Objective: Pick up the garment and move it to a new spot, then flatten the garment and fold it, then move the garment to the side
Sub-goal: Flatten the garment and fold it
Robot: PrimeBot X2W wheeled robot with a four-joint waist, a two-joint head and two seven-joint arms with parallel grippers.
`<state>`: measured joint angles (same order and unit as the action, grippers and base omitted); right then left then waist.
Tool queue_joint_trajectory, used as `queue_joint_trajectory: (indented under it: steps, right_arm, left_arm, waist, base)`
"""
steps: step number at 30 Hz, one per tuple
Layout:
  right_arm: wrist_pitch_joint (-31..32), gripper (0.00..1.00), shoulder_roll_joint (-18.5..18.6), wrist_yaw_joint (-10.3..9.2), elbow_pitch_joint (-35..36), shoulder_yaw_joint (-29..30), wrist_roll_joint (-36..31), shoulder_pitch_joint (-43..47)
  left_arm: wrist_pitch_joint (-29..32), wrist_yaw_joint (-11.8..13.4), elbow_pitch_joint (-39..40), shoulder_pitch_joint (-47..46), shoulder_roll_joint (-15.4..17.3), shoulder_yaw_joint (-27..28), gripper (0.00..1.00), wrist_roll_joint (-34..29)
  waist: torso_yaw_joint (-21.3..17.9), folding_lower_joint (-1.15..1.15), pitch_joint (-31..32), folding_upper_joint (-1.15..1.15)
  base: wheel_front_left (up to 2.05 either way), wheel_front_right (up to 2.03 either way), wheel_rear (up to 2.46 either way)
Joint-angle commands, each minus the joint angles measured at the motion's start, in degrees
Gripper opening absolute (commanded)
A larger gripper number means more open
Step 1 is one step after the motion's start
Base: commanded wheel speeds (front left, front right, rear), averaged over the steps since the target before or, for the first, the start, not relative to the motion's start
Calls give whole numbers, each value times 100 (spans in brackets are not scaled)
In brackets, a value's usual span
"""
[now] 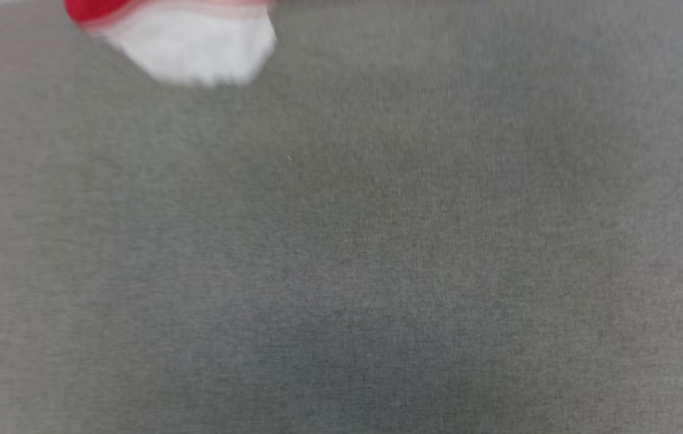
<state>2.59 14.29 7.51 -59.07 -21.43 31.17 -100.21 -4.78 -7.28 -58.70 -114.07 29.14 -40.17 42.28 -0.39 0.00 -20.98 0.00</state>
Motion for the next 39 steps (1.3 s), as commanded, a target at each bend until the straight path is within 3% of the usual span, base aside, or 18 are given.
queue_joint_trajectory:
  steps: [1, 10, 17, 27, 32, 39]
  right_arm:
    - [-219, 0, 37, -4, -68, 73, -90, -204]
    - [-1370, 0, 198, -5, -665, 365, -711, -933]
    - [-1615, 0, -38, -5, -1210, 495, -924, -749]
    - [-1116, 0, -256, -5, -1316, 443, -463, -87]
    - [-859, 0, -127, -4, -901, 3, -182, 585]
    - [-456, 0, 405, -5, 137, -668, 586, 1956]
  left_arm:
    - [-97, 27, -42, -306, -11, -15, 0, -108]
    - [-726, -3, -195, -1401, -154, 76, 0, -144]
    - [-1002, -15, -398, -965, -247, 219, 0, 118]
    - [-1009, -22, 60, 597, -260, -254, 0, 597]
    - [-914, -22, 448, 1469, -122, -611, 0, 985]
    - [-765, -22, 1252, 2807, 264, -1158, 0, 1438]
  waist:
    - [-333, 0, -853, 0]
    - [-260, 0, -2179, 0]
    - [-48, 0, -2555, 0]
    - [391, 0, -1712, 0]
    - [515, 0, -1060, 0]
    - [649, 0, -94, 0]
  base:
    - [0, 0, 0]
    - [0, 0, 0]
    - [0, 0, 0]
    - [0, 0, 0]
    - [0, 0, 0]
    - [0, 0, 0]
